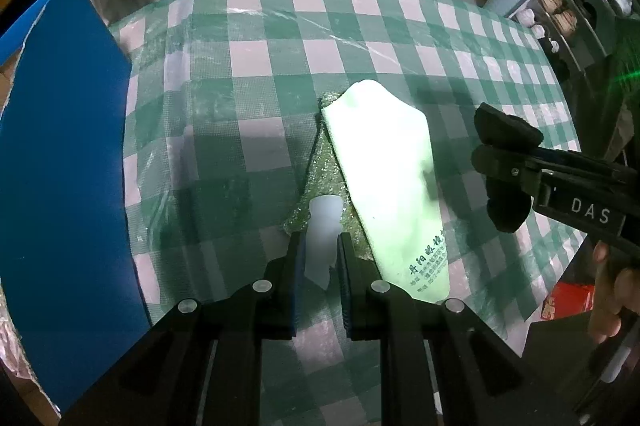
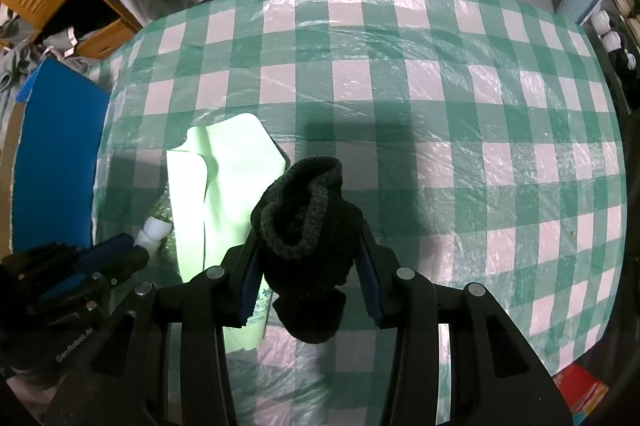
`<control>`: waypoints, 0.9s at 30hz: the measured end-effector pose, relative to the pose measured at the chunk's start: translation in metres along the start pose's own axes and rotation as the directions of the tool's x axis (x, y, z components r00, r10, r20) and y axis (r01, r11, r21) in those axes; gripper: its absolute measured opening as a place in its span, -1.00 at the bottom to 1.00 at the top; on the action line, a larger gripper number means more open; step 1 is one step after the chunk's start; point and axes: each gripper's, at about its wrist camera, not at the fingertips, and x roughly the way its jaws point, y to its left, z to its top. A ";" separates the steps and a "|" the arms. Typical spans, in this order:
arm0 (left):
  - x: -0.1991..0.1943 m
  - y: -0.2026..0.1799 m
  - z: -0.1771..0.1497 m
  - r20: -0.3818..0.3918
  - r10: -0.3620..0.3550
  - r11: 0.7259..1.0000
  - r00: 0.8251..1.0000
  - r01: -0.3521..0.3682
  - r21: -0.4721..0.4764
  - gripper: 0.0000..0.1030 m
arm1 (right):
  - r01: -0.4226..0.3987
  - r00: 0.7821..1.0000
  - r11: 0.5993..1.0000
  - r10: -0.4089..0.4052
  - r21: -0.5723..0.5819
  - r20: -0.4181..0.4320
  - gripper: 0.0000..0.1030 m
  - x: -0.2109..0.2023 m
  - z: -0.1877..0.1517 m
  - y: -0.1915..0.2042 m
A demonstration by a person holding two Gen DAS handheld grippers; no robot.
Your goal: Organize soft objects
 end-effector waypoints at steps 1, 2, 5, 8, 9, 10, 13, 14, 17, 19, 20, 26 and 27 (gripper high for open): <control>-0.001 0.000 0.000 0.003 0.003 1.000 1.000 -0.003 0.002 -0.70 | -0.001 1.000 1.000 0.001 -0.001 0.000 -0.19 0.000 0.000 0.000; 0.000 0.000 0.000 0.004 0.005 1.000 1.000 -0.005 0.001 -0.70 | 0.000 1.000 1.000 0.000 -0.002 0.000 -0.19 0.000 0.000 0.001; 0.001 0.000 -0.002 -0.004 0.008 1.000 1.000 -0.008 0.009 -0.70 | 0.000 1.000 1.000 0.000 0.000 0.001 -0.19 0.000 0.000 0.001; 0.008 -0.003 -0.003 -0.026 0.012 1.000 1.000 -0.012 0.016 -0.63 | -0.002 1.000 1.000 0.002 0.000 0.000 -0.19 -0.001 -0.001 0.002; 0.009 -0.004 -0.004 -0.030 0.012 1.000 0.999 -0.012 0.015 -0.51 | 0.000 1.000 1.000 0.000 -0.001 0.000 -0.19 0.000 0.000 0.001; 0.009 -0.004 -0.004 -0.030 0.015 1.000 0.999 -0.014 0.016 -0.46 | 0.000 1.000 1.000 0.000 -0.001 0.000 -0.19 0.000 0.000 0.001; 0.007 -0.008 -0.005 -0.021 0.022 0.999 1.000 -0.021 0.043 -0.35 | 0.000 1.000 1.000 0.000 0.002 -0.004 -0.19 0.000 0.000 0.001; 0.007 -0.011 -0.006 -0.020 0.020 0.998 1.000 -0.019 0.056 -0.26 | 0.000 1.000 1.000 0.000 0.003 -0.005 -0.19 0.000 0.000 0.001; 0.010 -0.016 -0.008 -0.027 0.030 0.996 0.999 -0.028 0.081 -0.21 | -0.001 1.000 1.000 0.001 0.006 -0.008 -0.19 0.002 0.000 -0.001; 0.014 -0.020 -0.009 -0.040 0.029 0.995 0.999 -0.025 0.094 -0.20 | -0.001 1.000 1.000 0.001 0.007 -0.010 -0.19 0.003 0.000 -0.001; 0.016 -0.021 -0.009 -0.043 0.033 0.995 0.999 -0.028 0.099 -0.20 | -0.002 1.000 1.000 0.002 0.007 -0.010 -0.19 0.003 0.001 -0.001; 0.024 -0.025 -0.005 -0.029 0.042 0.992 0.999 -0.038 0.117 -0.20 | -0.003 1.000 1.000 0.003 0.011 -0.010 -0.19 0.003 0.001 -0.002; 0.024 -0.025 -0.004 -0.027 0.039 0.992 0.999 -0.036 0.119 -0.20 | -0.003 1.000 1.000 0.003 0.012 -0.010 -0.19 0.004 0.001 -0.003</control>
